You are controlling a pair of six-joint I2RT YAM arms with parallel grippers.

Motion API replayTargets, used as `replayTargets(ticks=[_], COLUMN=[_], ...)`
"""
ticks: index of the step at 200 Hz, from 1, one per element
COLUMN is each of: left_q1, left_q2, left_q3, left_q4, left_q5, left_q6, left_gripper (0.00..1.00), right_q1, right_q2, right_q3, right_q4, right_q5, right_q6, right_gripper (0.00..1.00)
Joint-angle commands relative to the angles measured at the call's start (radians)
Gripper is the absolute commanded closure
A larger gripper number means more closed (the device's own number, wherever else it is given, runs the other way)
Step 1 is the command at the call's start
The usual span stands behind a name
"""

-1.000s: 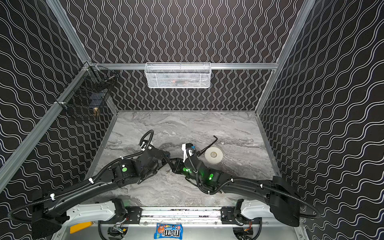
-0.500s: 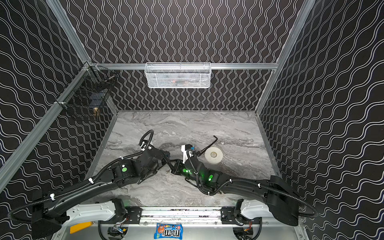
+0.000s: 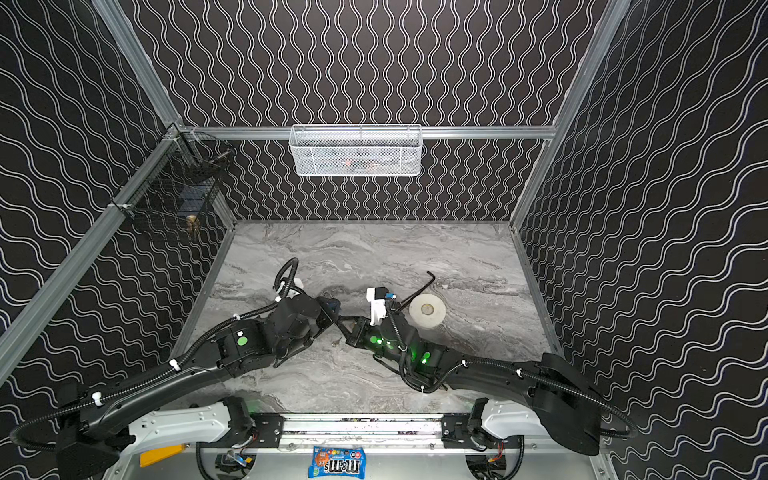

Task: Unlock with the key
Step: 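Push the silver key up into the blue padlock's keyhole with the right gripper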

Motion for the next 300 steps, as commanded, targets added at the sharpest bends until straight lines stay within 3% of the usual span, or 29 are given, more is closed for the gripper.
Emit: replayTargets(ticks=[1,134,300], left_q1=[-0.001,-0.001,-0.004], left_q2=[-0.009,-0.044,-0.053], left_q3=[-0.005,-0.037,-0.058], left_q4=[0.090,0.127,0.175], left_q5=[0.055,0.097,0.114], left_q6=[-0.023,-0.061,-0.117], left_gripper=[1.00,1.00,1.00], right_q1=[0.000,-0.003,0.011], right_q2=[-0.008,0.025,0.059], right_q3=[-0.007,0.002,-0.043], right_q4=[0.144,0.334,0.511], right_q5=[-0.002,-0.001,0.046], right_q6=[0.050,0.245,0.311], right_gripper=[1.00,1.00,1.00])
